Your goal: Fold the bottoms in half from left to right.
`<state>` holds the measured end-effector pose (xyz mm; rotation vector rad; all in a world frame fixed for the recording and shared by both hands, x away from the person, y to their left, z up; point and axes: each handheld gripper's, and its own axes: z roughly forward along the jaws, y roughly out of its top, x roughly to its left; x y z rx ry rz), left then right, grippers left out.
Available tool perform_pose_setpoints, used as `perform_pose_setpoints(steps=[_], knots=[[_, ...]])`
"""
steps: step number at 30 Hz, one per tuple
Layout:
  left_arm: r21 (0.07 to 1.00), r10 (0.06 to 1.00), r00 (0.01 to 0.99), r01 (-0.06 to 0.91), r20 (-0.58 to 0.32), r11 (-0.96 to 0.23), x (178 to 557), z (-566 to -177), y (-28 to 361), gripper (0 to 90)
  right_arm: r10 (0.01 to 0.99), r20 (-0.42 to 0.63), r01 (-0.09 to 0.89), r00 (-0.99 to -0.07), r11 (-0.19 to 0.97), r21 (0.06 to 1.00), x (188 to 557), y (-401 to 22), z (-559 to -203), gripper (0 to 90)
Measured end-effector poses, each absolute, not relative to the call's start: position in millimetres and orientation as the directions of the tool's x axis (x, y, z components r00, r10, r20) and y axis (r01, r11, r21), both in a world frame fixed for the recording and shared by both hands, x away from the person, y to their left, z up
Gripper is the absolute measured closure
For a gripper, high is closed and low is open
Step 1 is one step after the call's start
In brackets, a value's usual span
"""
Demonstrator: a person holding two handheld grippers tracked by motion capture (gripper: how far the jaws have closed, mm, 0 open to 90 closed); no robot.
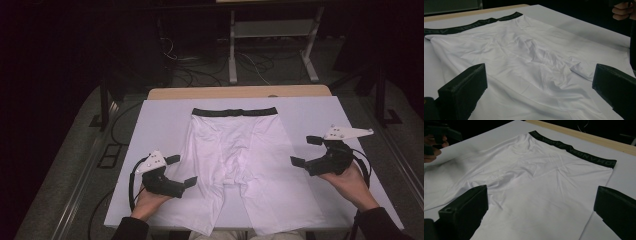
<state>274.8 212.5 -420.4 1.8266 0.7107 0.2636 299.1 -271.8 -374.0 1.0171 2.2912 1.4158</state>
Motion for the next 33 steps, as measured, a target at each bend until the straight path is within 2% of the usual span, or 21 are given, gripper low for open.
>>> perform_pose_setpoints(steps=[15, 33], knots=[[0.917, 0.585, 0.794, 0.342, -0.167, -0.203, 274.6, -419.8, 213.0, 0.0, 0.675, 0.122, 0.410, -0.728, 0.286, 0.866, 314.8, -267.5, -365.5, 0.0], [0.919, 0.586, 0.792, 0.344, -0.172, -0.195, 275.0, -419.8, 214.0, 0.0, 0.659, 0.126, 0.416, -0.741, 0.303, 0.858, 341.2, -256.1, -372.7, 0.0]])
